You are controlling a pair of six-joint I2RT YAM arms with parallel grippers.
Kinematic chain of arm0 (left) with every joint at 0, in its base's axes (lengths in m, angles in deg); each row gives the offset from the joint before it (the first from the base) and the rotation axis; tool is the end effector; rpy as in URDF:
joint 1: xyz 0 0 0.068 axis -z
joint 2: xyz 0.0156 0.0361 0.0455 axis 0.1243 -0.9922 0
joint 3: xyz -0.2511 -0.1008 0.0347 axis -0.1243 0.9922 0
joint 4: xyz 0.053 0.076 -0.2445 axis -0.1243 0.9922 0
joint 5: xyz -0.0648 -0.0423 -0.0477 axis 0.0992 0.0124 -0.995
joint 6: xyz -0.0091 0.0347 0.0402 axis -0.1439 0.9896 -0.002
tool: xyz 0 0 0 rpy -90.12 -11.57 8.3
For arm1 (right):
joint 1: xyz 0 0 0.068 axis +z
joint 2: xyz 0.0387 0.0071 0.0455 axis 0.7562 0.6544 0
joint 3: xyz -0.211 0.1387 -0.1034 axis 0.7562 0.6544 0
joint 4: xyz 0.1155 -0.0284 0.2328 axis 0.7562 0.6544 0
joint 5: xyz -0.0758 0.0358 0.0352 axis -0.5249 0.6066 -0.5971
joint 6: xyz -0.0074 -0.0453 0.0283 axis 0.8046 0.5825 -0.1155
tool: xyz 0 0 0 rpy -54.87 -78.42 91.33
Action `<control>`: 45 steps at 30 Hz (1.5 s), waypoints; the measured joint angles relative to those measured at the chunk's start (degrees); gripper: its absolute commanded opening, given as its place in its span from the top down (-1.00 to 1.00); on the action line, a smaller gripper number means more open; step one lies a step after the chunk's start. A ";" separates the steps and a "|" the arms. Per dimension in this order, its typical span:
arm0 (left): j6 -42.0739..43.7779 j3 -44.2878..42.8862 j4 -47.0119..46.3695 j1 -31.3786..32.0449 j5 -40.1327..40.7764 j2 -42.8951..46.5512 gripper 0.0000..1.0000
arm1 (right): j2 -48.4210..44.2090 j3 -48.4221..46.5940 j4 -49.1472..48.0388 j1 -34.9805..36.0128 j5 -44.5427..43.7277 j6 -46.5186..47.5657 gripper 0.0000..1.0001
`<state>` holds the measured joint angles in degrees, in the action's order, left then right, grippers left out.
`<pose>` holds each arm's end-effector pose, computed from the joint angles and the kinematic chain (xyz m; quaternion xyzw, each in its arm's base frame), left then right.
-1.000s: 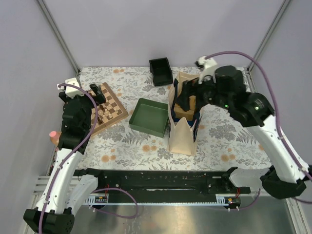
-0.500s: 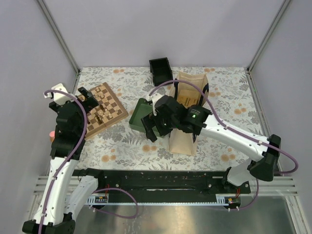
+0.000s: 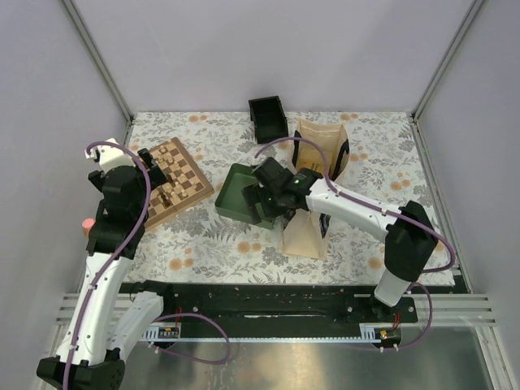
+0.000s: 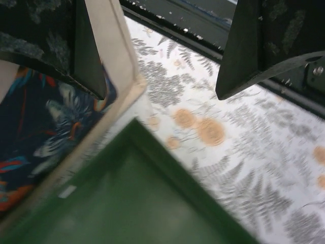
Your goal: Set up the chess pieces on the board
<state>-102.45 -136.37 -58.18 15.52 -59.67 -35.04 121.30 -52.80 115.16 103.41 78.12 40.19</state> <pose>0.1556 -0.0054 0.3743 -0.2194 0.7503 0.0580 0.6209 0.2176 0.2988 0.2779 -0.2548 0.9239 0.1524 0.2414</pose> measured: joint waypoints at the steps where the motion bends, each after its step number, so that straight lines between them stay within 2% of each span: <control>1: 0.28 -0.13 0.46 0.00 -0.07 -0.35 -0.98 | -0.22 1.22 -0.68 -1.97 -0.26 -0.59 -0.97; 5: 1.14 -0.74 1.16 0.00 -0.46 -0.79 -0.98 | -2.56 8.44 -2.93 -9.73 0.11 -1.38 -0.97; 10: 1.38 -1.66 1.14 0.00 -1.79 -2.62 -0.98 | -2.97 11.61 -3.10 -18.51 -0.33 0.81 -0.97; 13: 1.38 -2.16 1.16 -0.11 -3.02 -4.59 -0.98 | -2.23 11.19 -3.04 -23.37 -1.07 3.06 -0.97; 20: 1.77 -2.67 2.51 -0.20 -5.01 -6.34 -0.98 | 3.80 2.62 -2.49 -32.48 -1.97 5.29 -0.97; 25: 1.99 -2.89 3.45 -0.50 -5.25 -6.29 -0.98 | 1.60 4.17 -4.37 -31.28 3.21 4.48 -0.97; 31: 2.19 -2.89 3.78 -0.96 -8.11 -7.56 -0.98 | -5.01 14.14 -6.32 -21.79 6.95 2.43 -0.97; 33: 2.78 -2.91 3.80 -1.11 -11.10 -9.35 -0.98 | -6.19 18.25 -7.02 -20.81 7.37 1.42 -0.97; 38: 4.35 -3.02 4.81 -1.16 -20.26 -15.06 -0.98 | -6.19 25.22 -6.82 -21.84 3.48 0.44 -0.97; 45: 4.90 -3.76 6.43 -1.16 -30.40 -21.00 -0.98 | 1.22 19.37 -8.70 -30.45 -0.52 2.01 -0.97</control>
<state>-97.55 -140.13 -51.75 14.37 -90.07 -56.04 122.52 -33.44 106.46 72.96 77.60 42.20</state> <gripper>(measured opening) 0.988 0.985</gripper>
